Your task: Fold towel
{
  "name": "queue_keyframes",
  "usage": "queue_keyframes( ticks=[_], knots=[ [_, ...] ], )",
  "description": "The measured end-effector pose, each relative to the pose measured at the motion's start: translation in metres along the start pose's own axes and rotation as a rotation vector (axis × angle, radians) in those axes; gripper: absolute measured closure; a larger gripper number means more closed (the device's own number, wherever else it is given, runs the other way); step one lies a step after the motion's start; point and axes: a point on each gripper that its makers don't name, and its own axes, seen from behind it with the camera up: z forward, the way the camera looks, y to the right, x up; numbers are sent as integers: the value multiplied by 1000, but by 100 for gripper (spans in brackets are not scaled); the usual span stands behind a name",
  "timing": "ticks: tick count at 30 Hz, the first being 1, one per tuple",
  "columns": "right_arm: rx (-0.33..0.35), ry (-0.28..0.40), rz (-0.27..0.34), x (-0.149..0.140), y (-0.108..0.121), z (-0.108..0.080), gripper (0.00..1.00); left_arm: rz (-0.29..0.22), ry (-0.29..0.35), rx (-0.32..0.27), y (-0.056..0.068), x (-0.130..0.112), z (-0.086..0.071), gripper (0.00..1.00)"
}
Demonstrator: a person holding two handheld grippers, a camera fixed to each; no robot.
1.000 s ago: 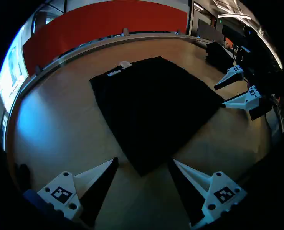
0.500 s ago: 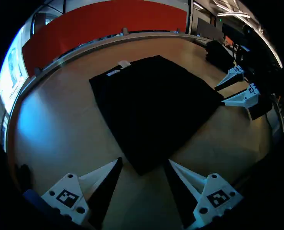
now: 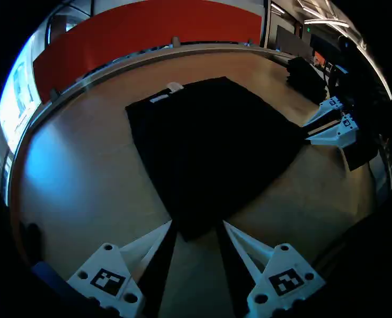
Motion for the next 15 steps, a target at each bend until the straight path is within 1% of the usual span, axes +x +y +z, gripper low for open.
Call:
queue_keyframes(
  ticks=[1,3,9,11,15],
  knots=[
    [0,0,0,0,0,0,73,-2,0,3,-1,0,0,53],
    [-2,-1,-1,0,-1,1,76,-8,-1,10,-2,0,0,63],
    [1,-1,7,1,-7,-1,81,-36,-5,33,-6,0,-1,80],
    [3,0,12,3,-9,-2,82,-42,-8,38,-6,0,-1,85],
    [-5,12,17,8,-10,-3,84,-50,-9,41,-4,0,-2,88]
  ],
)
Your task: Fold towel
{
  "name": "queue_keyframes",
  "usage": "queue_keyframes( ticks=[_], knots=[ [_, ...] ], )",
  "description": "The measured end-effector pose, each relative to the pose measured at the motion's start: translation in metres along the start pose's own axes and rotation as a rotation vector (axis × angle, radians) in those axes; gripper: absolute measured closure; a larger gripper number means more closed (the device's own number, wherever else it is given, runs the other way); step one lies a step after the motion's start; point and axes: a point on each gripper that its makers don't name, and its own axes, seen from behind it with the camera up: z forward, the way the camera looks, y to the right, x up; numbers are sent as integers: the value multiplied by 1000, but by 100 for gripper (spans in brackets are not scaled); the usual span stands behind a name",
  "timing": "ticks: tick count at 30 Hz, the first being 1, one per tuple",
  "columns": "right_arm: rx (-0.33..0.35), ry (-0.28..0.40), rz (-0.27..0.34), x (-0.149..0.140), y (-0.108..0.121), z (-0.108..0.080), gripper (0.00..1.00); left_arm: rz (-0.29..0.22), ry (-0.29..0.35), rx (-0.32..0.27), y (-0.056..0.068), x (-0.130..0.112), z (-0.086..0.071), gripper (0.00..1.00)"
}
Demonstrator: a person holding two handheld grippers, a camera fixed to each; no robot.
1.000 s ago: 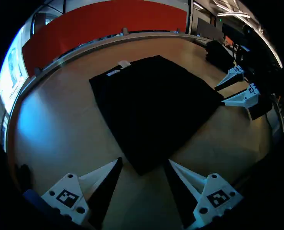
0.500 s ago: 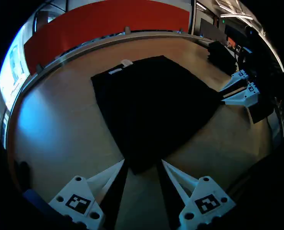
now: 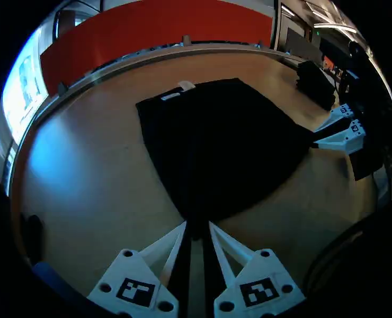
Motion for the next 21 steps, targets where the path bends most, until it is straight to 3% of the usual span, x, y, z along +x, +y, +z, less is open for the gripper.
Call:
queue_keyframes(
  ticks=[7,21],
  knots=[
    [-11,19,1,11,2,-9,84,-33,10,-6,5,5,-9,88],
    [-15,68,-27,55,2,-47,84,-81,69,25,5,46,-57,88]
  ],
)
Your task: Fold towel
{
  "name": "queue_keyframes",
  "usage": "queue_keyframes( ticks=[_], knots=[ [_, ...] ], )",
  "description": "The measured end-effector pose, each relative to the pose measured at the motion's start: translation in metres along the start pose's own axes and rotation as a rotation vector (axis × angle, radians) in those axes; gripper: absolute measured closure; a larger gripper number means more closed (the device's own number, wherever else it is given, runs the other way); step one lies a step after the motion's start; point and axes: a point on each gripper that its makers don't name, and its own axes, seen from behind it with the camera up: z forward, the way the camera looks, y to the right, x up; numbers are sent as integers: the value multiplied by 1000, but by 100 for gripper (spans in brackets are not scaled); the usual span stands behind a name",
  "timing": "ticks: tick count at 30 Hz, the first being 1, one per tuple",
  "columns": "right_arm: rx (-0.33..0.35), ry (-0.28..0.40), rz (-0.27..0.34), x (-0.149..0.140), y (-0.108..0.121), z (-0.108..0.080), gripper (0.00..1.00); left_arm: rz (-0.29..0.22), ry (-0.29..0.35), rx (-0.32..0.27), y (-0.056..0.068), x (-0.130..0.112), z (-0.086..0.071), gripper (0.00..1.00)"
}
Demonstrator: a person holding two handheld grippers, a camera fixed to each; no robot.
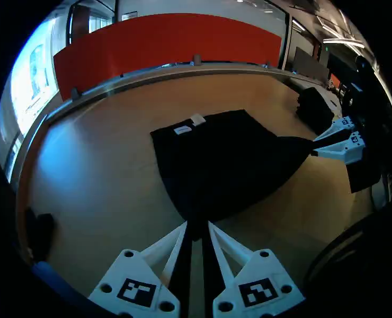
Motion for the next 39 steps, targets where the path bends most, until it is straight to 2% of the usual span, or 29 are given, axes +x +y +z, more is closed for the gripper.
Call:
queue_keyframes(
  ticks=[9,20,29,39],
  knots=[
    [-8,11,-41,19,-3,-24,84,-19,13,7,4,18,-29,88],
    [0,28,-54,35,-9,-53,84,-39,22,10,12,29,-57,88],
    [9,35,-54,40,-17,-73,84,-54,31,9,14,32,-71,88],
    [12,35,-55,41,-23,-85,84,-54,39,5,16,38,-82,88]
  ],
)
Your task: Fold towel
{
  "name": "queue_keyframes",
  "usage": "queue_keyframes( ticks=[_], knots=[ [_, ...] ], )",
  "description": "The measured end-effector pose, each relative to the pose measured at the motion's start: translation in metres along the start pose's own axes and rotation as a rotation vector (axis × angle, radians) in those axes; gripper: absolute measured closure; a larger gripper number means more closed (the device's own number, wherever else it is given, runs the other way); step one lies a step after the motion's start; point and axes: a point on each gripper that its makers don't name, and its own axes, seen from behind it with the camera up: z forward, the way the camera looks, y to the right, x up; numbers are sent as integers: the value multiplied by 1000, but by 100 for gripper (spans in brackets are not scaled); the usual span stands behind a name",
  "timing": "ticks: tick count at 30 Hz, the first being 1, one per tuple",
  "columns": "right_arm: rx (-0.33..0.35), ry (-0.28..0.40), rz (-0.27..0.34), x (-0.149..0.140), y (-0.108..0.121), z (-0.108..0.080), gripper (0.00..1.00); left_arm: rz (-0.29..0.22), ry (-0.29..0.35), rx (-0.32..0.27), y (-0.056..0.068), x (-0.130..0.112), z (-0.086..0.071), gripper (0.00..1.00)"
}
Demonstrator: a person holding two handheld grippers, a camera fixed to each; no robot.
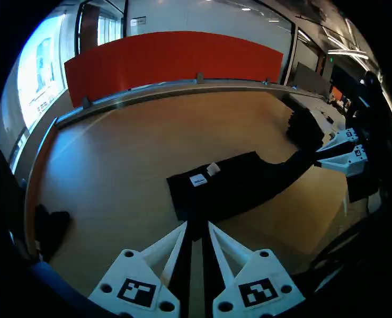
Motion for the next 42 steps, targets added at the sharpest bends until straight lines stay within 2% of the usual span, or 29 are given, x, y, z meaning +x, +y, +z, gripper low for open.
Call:
queue_keyframes(
  ticks=[8,18,26,42],
  knots=[
    [2,-1,6,-2,-2,-1,84,-6,-3,-1,1,-2,0,88],
    [-2,-14,6,-3,3,9,84,4,-7,5,-2,-1,9,88],
    [-9,-45,10,-4,15,27,84,12,-14,13,-8,7,31,88],
    [-19,-109,34,-10,49,73,83,25,-44,31,-24,14,87,88]
  ],
)
